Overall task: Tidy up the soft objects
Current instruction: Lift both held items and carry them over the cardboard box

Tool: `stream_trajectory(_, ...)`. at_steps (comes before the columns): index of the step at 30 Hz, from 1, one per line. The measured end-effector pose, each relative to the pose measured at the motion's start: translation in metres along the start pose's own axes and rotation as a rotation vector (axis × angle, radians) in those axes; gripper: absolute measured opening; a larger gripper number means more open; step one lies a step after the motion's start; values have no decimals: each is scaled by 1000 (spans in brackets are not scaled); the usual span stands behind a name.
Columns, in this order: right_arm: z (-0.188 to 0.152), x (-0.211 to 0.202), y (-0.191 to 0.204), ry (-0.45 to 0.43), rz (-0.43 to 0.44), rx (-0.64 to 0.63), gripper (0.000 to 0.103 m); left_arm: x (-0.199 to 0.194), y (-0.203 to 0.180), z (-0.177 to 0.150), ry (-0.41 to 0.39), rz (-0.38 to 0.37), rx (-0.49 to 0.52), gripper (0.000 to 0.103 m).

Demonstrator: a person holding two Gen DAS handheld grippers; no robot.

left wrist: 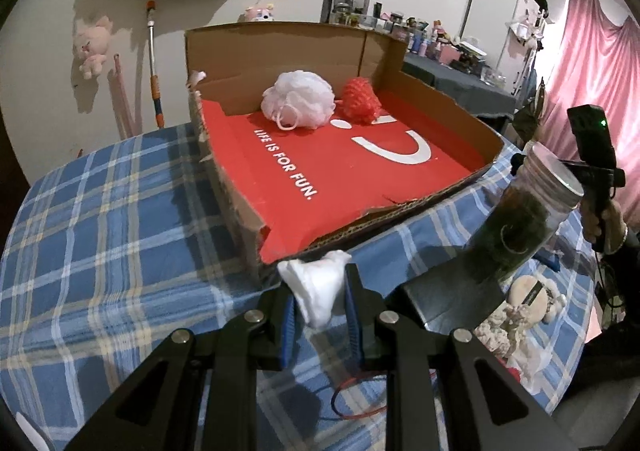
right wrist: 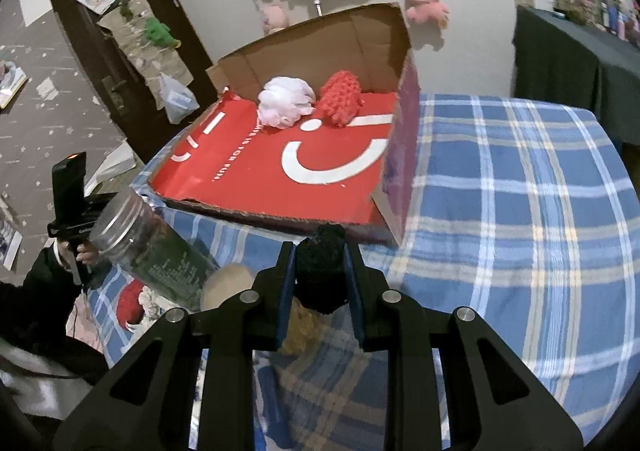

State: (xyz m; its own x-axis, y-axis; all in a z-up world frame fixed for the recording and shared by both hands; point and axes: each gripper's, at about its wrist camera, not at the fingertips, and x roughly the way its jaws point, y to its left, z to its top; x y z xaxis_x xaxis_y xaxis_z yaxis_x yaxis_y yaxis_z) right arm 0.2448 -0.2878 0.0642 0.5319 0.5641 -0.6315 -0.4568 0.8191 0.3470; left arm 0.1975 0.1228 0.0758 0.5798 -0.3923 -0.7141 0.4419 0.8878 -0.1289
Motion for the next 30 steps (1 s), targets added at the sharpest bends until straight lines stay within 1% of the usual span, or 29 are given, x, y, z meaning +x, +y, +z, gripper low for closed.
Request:
stream_trajectory(2,4,2,1,3,13,-8,23,0,0,3,2,-3,7,23)
stream_trajectory(5,12,5,6,9,32,-29,23,-1,0,9,0,-31,10,23)
stream_trajectory(9,22,12,11,15,47,-48,23,1,-6,16,8,-36,33,23)
stream_trajectory(13,35,20,17,17,54,-67,23,2,-11,31,-1,-42,54,23)
stream_trajectory(16,45,30,22,26,23,-82,23,7,-13,43,-8,-34,54,23)
stream_trajectory(19,55,44,27,46,-38,-91,23,18,-10,56,14,-12,19,23)
stream_trajectory(21,62,54,30,66,-67,-94,23,28,-9,63,41,11,1,24)
stream_trajectory(24,72,74,34,118,-139,-112,24,45,-6,72,85,67,-31,24)
stream_trajectory(25,73,78,34,133,-151,-114,24,48,-5,73,98,72,-39,24)
stream_trajectory(28,77,96,38,183,-222,-143,24,63,-2,78,140,98,-58,25)
stream_trajectory(30,77,104,40,205,-248,-164,24,70,-1,80,160,115,-64,26)
